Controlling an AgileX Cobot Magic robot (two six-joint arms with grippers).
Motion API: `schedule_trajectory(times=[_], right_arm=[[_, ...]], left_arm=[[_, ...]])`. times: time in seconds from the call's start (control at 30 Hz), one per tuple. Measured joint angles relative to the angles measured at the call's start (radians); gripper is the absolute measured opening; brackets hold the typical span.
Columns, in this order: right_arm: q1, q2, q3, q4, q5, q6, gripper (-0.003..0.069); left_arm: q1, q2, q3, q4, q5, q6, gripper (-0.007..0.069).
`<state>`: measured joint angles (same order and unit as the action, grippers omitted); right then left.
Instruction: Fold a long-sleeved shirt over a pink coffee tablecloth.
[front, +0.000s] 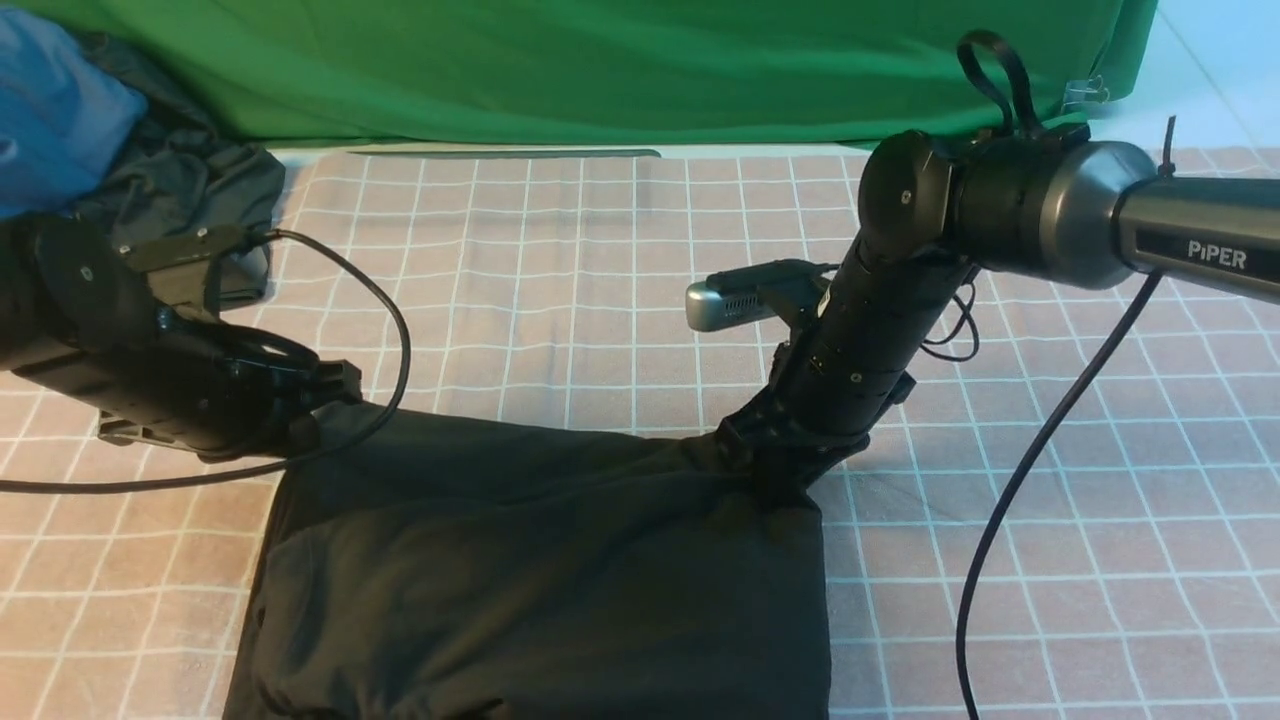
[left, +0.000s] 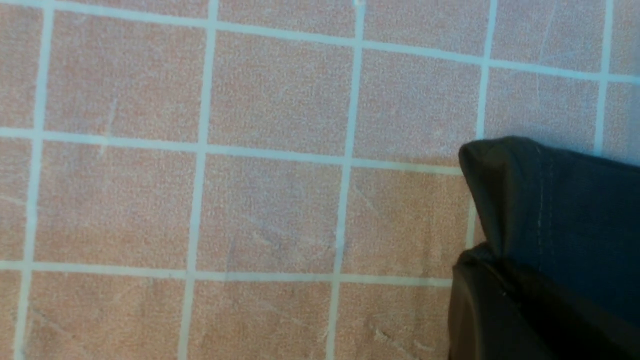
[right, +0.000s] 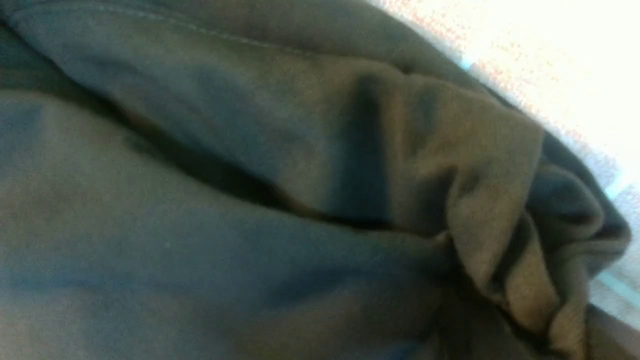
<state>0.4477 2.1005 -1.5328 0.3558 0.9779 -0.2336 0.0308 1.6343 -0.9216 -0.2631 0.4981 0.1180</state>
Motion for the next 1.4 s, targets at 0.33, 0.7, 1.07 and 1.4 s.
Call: schedule_trajectory(times=[0.33, 0.7, 1.07, 1.4], right_arm=[[-0.104, -0.001, -0.134, -0.037, 0.016, -0.014, 0.0139], [-0.114, 0.001, -0.146, -0.095, -0.036, -0.019, 0.0139], [-0.130, 0.002, -0.146, -0.158, -0.110, -0.006, 0.0139], [-0.134, -0.021, -0.146, -0.174, -0.101, 0.011, 0.0426]], left_arm=[[-0.001, 0.000, 0.000, -0.167, -0.060, 0.000, 0.0029], [-0.080, 0.086, -0.175, -0.224, -0.108, -0.041, 0.0029], [-0.081, 0.152, -0.243, -0.221, -0.092, -0.062, 0.0030], [-0.081, 0.149, -0.248, -0.199, -0.050, -0.063, 0.0232]])
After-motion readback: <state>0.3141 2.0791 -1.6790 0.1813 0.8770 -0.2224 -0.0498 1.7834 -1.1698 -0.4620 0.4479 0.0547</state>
